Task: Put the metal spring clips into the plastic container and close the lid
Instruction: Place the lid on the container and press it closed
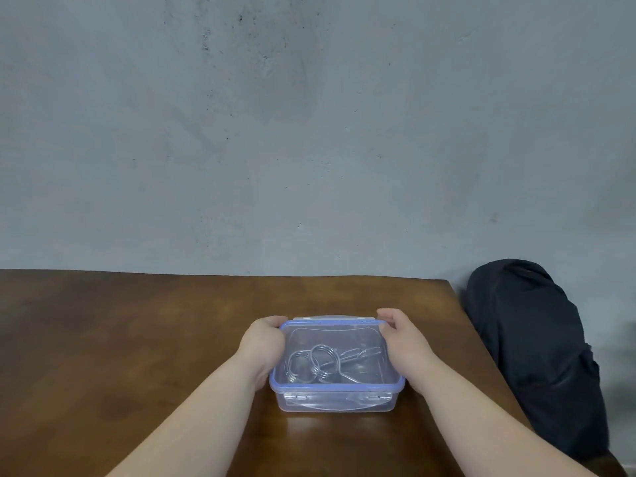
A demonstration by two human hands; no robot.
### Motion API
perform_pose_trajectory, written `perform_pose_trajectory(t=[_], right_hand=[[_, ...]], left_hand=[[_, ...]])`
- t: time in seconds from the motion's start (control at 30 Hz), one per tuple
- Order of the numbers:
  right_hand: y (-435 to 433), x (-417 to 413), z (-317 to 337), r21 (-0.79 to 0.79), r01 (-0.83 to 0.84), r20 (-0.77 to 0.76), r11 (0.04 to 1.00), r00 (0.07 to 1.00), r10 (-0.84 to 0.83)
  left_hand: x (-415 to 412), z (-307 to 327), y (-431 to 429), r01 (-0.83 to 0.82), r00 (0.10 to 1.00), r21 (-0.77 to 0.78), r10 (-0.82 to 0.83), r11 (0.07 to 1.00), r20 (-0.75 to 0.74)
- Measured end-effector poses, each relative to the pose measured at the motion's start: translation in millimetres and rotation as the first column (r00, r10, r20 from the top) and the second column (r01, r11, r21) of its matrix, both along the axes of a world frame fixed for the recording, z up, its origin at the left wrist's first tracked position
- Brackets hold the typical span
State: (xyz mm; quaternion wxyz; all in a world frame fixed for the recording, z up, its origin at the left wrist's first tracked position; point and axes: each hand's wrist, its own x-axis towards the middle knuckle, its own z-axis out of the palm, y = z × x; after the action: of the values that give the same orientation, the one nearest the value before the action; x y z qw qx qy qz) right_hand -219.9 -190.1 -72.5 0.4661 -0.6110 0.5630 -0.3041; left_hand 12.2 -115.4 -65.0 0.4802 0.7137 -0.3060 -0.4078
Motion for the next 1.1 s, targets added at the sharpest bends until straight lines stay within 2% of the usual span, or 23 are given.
perform_pose_trajectory(t=[0.13, 0.2, 0.33, 0.47, 0.53, 0.57, 0.6, 0.67, 0.73, 0.8, 0.87, 0.93, 1.1], right_hand=[[-0.2, -1.1, -6.2, 0.110, -0.066, 0.283, 0.992, 0.959, 0.033], [0.5, 0.4, -7.0, 0.167, -0.075, 0.416, 0.983, 0.909, -0.002], [-2.1, 0.1, -13.5, 0.245, -0.090, 0.568, 0.965, 0.820, -0.068], [-2.4, -1.7, -11.8, 0.229, -0.115, 0.550, 0.967, 0.834, -0.031], [-4.6, -5.6, -10.6, 0.178, -0.142, 0.444, 0.974, 0.895, 0.049], [-6.9, -9.0, -9.4, 0.125, -0.172, 0.343, 0.977, 0.932, 0.120], [-9.2, -13.5, -6.7, 0.064, -0.214, 0.223, 0.975, 0.955, 0.195], [-12.6, -22.0, 3.9, -0.064, -0.320, -0.032, 0.945, 0.947, 0.319], [-14.3, -25.6, 19.8, -0.138, -0.471, -0.309, 0.871, 0.856, 0.414], [-10.8, -21.4, 35.2, -0.081, -0.625, -0.518, 0.776, 0.692, 0.503], [-6.5, -14.5, 41.6, 0.007, -0.724, -0.668, 0.690, 0.510, 0.542], [-4.9, -9.2, 41.6, 0.069, -0.766, -0.751, 0.639, 0.382, 0.539], [-1.7, 2.4, 48.0, 0.169, -0.778, -0.831, 0.606, 0.217, 0.511]], left_hand=[[-0.7, -6.4, 2.8, 0.023, 0.975, -0.073, -0.039, 0.997, -0.221], [-2.8, -5.9, 4.6, 0.009, 0.962, -0.102, -0.036, 0.995, -0.272], [-5.3, -5.7, 3.6, 0.007, 0.965, -0.106, -0.035, 0.994, -0.259], [-2.2, -1.7, 5.5, 0.062, 0.991, -0.087, -0.072, 0.994, -0.110], [-2.1, 0.4, 7.6, 0.123, 0.992, -0.062, -0.125, 0.990, -0.030], [-2.3, 1.5, 9.3, 0.185, 0.981, -0.040, -0.183, 0.982, 0.058], [-1.3, 2.2, 10.0, 0.274, 0.941, 0.000, -0.268, 0.962, 0.207], [0.0, 9.2, 12.2, 0.452, 0.731, 0.138, -0.455, 0.881, 0.509], [-2.0, 21.3, 12.9, 0.564, 0.480, 0.320, -0.618, 0.761, 0.623], [-5.5, 31.8, 11.8, 0.569, 0.259, 0.510, -0.730, 0.644, 0.632], [-8.4, 34.3, 10.6, 0.522, 0.115, 0.646, -0.797, 0.557, 0.593], [-12.2, 34.3, 10.1, 0.489, 0.077, 0.681, -0.804, 0.545, 0.589], [-19.9, 31.6, 13.8, 0.457, 0.034, 0.643, -0.735, 0.614, 0.677]])
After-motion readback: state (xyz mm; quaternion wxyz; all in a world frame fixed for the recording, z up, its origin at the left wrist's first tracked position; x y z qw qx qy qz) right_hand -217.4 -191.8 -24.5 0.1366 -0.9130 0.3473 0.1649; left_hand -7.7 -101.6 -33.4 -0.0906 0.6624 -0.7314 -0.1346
